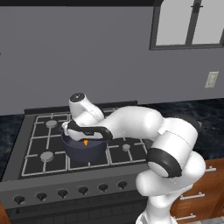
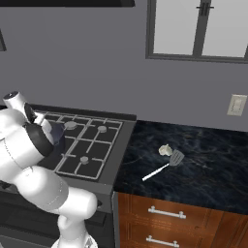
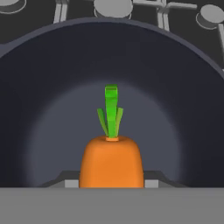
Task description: Put the carrot and garlic in the pot. Retrieve the spatula and lightly stir the vegetables in the pot.
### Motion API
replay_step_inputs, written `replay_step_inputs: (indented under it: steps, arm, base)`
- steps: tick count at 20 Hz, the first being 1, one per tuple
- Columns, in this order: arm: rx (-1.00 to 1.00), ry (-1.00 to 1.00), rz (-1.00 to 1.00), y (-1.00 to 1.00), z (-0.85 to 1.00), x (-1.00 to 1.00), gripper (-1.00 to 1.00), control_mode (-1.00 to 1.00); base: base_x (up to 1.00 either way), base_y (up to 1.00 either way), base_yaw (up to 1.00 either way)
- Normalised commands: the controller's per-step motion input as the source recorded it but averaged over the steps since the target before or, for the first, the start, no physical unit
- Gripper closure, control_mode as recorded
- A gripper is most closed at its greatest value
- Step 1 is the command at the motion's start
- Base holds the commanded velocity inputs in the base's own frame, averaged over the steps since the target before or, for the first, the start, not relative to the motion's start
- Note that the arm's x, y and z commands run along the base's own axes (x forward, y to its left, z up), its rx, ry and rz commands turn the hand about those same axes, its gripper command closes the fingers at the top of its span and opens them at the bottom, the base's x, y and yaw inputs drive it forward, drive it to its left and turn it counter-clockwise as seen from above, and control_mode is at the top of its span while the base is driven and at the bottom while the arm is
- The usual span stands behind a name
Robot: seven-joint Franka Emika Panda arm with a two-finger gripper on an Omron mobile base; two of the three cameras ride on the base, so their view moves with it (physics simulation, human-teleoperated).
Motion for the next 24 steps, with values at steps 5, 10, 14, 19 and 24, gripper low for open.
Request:
replay_step_inputs:
  steps: [5, 10, 14, 19, 24]
  arm:
    - [0.04, 0.05, -0.01, 0.05, -0.14, 0.06, 1.00, -1.00]
    - [0.06, 0.05, 0.00, 0.00, -0.12, 0.09, 1.00, -1.00]
    - [0.04, 0.02, 0.00, 0.00, -0.13, 0.08, 1.00, -1.00]
    - [0.01, 0.00, 0.00, 0.00, -0.16, 0.10, 1.00, -1.00]
    - [0.00, 0.00, 0.00, 0.00, -0.17, 0.07, 1.00, -1.00]
  base:
    - [0.00, 0.00, 0.00]
    - [0.00, 0.00, 0.00]
    - [0.00, 0.00, 0.00]
    - [0.00, 0.00, 0.00]
    - [0.00, 0.00, 0.00]
